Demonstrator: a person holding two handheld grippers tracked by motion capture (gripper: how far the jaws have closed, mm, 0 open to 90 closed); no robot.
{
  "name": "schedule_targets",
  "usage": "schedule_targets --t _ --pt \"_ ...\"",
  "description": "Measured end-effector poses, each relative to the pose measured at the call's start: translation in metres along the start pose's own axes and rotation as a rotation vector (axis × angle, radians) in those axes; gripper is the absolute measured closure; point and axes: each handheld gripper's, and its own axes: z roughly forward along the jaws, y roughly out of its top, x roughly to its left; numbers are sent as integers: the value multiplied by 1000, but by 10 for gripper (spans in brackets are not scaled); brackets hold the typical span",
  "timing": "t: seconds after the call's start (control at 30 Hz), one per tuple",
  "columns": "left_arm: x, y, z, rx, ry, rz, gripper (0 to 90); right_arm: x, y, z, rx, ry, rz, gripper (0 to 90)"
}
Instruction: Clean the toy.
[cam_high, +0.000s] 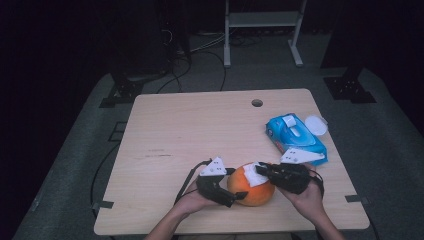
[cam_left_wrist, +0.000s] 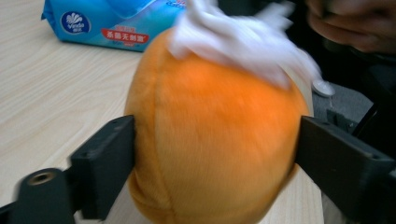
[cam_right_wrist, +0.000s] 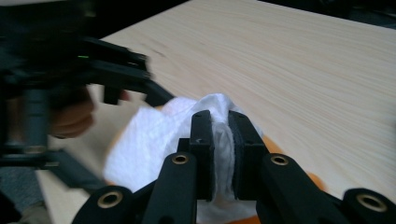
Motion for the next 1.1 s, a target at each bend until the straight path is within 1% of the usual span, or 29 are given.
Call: schedule_targets --t 0.07,0.1,0.13,0.17,0.23,0.27,0.3,0.37,0.4,0.43,0.47,0.5,0.53,0.57,0.63,0.67,0.7,0.73,0.77,0.8,0.83,0.87,0.9,0.93,0.97,1.0,1.03,1.07,1.1 --pt "-1 -1 -1 3 13 24 220 11 1 3 -3 29 -35 801" --pt "-1 -1 -1 3 13 24 235 17 2 5 -1 49 -48 800" --pt "-2 -2 -2 11 24 51 251 21 3 6 2 56 -59 799" --pt "-2 -2 -3 11 30 65 266 22 3 7 7 51 -76 799" --pt "-1 -4 -4 16 34 84 286 16 5 5 2 42 -71 798" --pt "-1 -4 -4 16 34 84 286 16 5 5 2 42 -71 798" --pt "1 -5 -6 16 26 83 285 2 2 0 4 -14 -54 797" --pt "3 -6 -6 8 10 68 259 -12 -3 -4 7 -34 -3 797" --pt "4 -6 -5 3 -2 54 212 -19 -6 -6 14 -29 26 796" --pt "4 -6 -5 3 -2 54 163 -19 -6 -6 14 -29 26 796" --pt "5 -5 -2 -2 0 23 163 -24 -9 -7 19 -17 49 797" --pt "6 -4 1 9 5 -1 84 -26 -11 -8 21 -5 66 798" --pt "8 -6 7 39 -17 -35 32 -23 -10 -7 20 22 72 800" --pt "8 -7 9 49 -43 -48 41 -19 -9 -6 22 28 63 800" --pt "7 -8 9 48 -53 -38 141 -12 -7 -4 28 33 38 801" --pt "3 -5 2 32 -45 20 234 -9 -5 -4 26 30 27 802" --pt "2 -2 -2 11 -36 61 271 -7 -4 -6 19 32 27 802" --pt "2 -2 -2 11 -36 61 301 -6 -2 -8 2 47 36 803" --pt "-2 5 -12 -32 21 172 315 -5 0 -12 -15 65 47 803" --pt "-2 5 -12 -32 21 172 316 -3 3 -14 -32 68 42 803" --pt "-7 11 -18 -28 77 270 315 0 5 -16 -42 61 30 802" --pt "-8 11 -19 -13 99 309 312 2 6 -15 -46 53 18 801" --pt "-8 11 -19 -13 99 309 300 2 6 -15 -46 53 18 801" --pt "-7 8 -18 20 110 334 300 3 6 -13 -41 43 5 801" --pt "-1 0 -13 44 94 287 218 2 3 -3 -4 28 -6 800" --pt "3 -3 -12 26 71 235 166 1 -1 3 17 28 -8 801" --pt "3 -3 -12 26 71 235 123 0 -5 8 32 29 -1 802" --pt "7 -4 -12 9 50 173 123 0 -5 8 32 29 -1 802" --pt "8 -2 -13 2 40 131 102 0 -7 11 35 41 10 803"
